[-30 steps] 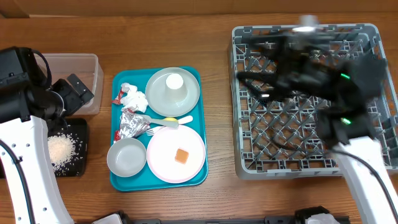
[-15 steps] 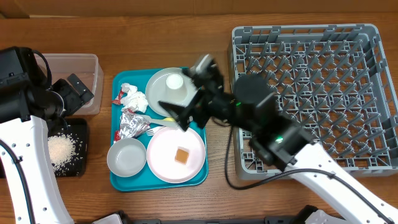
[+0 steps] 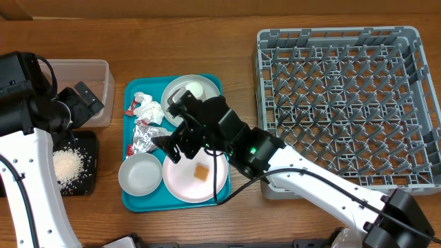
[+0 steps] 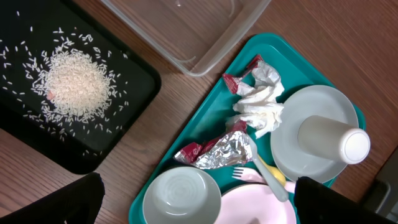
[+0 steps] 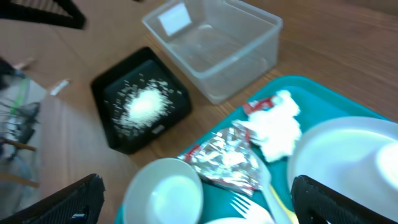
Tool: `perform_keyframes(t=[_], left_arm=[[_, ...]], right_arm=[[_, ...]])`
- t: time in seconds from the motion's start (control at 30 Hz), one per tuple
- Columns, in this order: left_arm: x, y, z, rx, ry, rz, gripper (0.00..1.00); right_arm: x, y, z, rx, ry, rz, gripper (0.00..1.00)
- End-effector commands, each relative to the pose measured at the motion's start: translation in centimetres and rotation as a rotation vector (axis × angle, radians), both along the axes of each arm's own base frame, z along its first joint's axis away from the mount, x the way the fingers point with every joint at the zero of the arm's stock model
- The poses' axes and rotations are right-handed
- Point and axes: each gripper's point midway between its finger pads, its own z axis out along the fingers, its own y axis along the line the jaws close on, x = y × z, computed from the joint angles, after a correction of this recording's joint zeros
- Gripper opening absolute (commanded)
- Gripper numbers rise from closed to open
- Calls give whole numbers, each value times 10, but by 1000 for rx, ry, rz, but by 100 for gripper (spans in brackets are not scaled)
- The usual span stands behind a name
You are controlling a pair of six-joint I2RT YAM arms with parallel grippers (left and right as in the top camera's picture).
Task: Sort waste into correct bins and load items into the dishwasher rack
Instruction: 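Reach the right gripper to the grey bowl and grasp its rim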
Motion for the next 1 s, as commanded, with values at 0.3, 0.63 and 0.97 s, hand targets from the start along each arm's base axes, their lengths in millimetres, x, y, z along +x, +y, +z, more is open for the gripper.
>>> perform_keyframes(t=[0.3,0.63,0.97], left_arm=[[1,1,8,2,-26,14,100],[1,1,8,2,-26,14,100],[1,1,8,2,-26,14,100]], right_arm=[[-25,27,-46,-87,102,-13,100],[-30,50,-95,-122,163,-118,100],[-31,47,-135,-168,278,-181,94]])
